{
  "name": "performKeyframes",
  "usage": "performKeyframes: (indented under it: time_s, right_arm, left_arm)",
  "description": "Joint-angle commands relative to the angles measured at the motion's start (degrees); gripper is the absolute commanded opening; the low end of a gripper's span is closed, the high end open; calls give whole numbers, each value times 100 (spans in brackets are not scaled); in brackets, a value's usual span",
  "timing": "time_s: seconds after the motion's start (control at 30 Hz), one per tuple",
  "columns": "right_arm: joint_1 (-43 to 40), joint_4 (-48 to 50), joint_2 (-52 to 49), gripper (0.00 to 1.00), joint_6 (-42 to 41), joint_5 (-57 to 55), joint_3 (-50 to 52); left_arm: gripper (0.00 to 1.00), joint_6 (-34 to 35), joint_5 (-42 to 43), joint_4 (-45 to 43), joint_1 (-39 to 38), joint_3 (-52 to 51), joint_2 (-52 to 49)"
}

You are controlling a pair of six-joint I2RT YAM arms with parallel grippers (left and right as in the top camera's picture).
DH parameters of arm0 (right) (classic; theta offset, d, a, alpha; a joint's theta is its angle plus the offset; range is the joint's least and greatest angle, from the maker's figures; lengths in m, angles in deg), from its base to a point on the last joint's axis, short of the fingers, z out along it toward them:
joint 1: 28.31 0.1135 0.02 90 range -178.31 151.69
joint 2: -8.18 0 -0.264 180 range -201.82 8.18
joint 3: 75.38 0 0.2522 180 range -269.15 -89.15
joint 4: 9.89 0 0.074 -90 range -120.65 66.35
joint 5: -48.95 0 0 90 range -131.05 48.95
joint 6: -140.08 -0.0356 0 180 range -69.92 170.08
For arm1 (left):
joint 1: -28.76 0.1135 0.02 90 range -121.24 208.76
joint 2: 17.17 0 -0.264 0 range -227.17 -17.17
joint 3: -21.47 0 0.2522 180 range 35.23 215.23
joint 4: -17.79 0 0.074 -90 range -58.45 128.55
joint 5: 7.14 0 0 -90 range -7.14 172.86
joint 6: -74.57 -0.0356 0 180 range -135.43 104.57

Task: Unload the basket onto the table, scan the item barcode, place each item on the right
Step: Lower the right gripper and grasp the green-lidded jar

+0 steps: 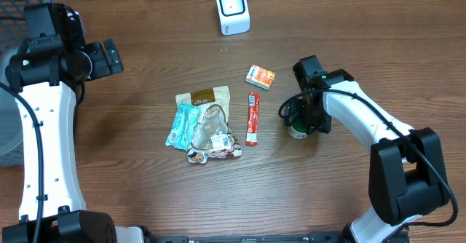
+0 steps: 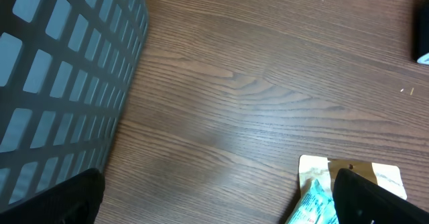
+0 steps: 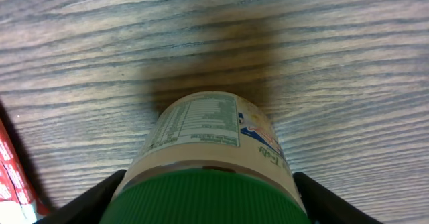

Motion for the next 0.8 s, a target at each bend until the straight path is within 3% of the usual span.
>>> performKeyframes:
  time_s: [0.0,0.47,0.77]
  right_arm:
    - [-4,122,9,77,149,-13,55]
    - [-4,553,9,78,267,-31,409]
    - [-7,710,17,72,474,-33,461]
  left_arm:
    - [100,74,48,-9,-7,63,-44]
    - [100,74,48,-9,-7,63,-44]
    - [100,74,48,-9,-7,63,-44]
